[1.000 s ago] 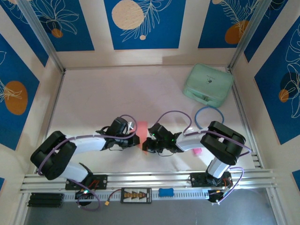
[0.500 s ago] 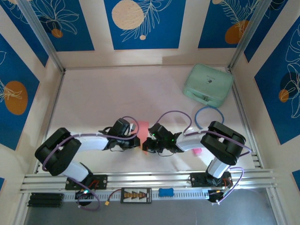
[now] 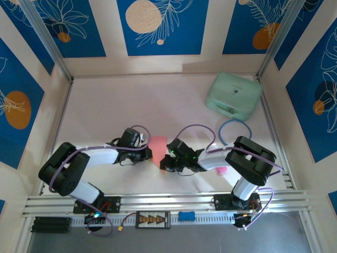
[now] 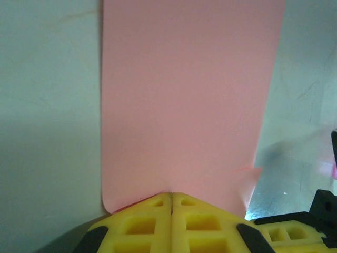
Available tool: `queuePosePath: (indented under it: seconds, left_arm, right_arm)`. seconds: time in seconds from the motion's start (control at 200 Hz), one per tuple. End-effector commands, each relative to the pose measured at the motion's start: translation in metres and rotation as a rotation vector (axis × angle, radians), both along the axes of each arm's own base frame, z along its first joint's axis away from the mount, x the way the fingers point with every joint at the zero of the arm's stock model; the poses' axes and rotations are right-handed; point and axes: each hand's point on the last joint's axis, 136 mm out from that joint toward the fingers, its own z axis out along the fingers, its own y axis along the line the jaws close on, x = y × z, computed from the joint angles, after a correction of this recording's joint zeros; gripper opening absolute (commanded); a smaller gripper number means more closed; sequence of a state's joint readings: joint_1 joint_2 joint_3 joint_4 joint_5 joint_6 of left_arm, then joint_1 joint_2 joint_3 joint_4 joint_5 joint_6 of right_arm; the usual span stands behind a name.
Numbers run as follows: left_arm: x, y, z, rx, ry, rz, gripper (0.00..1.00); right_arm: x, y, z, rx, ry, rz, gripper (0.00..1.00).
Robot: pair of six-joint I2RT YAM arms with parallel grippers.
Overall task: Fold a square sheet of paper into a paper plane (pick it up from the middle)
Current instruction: Third fold the triangle at the center of the table.
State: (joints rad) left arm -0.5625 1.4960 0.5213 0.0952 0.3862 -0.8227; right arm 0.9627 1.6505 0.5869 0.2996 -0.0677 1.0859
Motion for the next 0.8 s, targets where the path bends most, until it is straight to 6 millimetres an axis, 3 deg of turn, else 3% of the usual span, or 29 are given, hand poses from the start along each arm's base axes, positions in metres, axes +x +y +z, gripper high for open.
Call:
queuePosePath:
  seconds: [0.0,0.51,0.795]
  left_arm:
    - [0.011,0.016,-0.007,0.057,0.006,0.033,0.01]
    - [0.020,0.042,-0.004,0.076,0.012,0.090,0.00]
    - [0.019,0.045,0.006,0.053,-0.005,0.109,0.00]
  right_arm:
    - [-0.024,-0.030,-0.029,-0.131,0.089,0.013,0.00]
    - [-0.026,-0.029,-0.025,-0.121,0.085,0.053,0.00]
    - [-0.027,-0.032,-0.021,-0.114,0.071,0.077,0.00]
